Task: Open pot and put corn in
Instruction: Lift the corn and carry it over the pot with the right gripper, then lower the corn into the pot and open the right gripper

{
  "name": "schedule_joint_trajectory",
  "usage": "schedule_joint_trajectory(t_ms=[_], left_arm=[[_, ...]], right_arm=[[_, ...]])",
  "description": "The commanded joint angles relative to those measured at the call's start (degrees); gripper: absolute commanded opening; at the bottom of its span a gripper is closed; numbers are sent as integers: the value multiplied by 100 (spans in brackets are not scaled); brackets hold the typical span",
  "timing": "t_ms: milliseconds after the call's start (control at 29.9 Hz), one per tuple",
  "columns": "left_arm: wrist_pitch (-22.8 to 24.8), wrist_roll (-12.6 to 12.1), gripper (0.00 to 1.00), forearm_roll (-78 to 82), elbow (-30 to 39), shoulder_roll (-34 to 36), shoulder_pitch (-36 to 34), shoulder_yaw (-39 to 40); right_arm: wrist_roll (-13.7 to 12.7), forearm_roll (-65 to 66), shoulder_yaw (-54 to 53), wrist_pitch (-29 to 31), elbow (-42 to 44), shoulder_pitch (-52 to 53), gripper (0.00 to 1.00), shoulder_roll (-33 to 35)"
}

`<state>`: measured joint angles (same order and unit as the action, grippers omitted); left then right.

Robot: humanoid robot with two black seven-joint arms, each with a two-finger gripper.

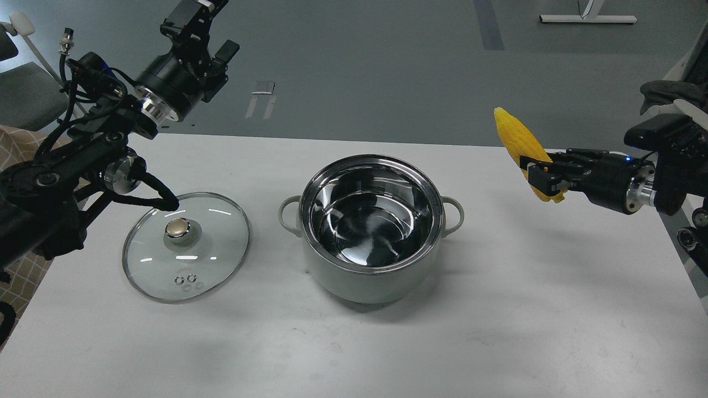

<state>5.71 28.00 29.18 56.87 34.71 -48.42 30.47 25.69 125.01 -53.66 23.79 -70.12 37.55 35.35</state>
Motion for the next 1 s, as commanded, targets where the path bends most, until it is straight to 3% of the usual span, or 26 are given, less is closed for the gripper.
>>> schedule_joint_trajectory(t_ms=[0, 200, 401, 968], left_arm=[[0, 0, 97, 0, 8, 18, -1, 3], [0, 0, 97, 0, -9, 0, 17, 3], [0, 0, 97, 0, -9, -9, 17, 3], [-26, 0, 97, 0, 8, 9, 25, 29]], right_arm=[[7, -1, 643, 38, -54, 680, 13, -80], [7, -1, 1708, 64, -80, 1464, 13, -554], [7, -1, 2315, 380, -650, 1615, 14, -916], [-55, -1, 2483, 421, -336, 1589, 17, -1442]])
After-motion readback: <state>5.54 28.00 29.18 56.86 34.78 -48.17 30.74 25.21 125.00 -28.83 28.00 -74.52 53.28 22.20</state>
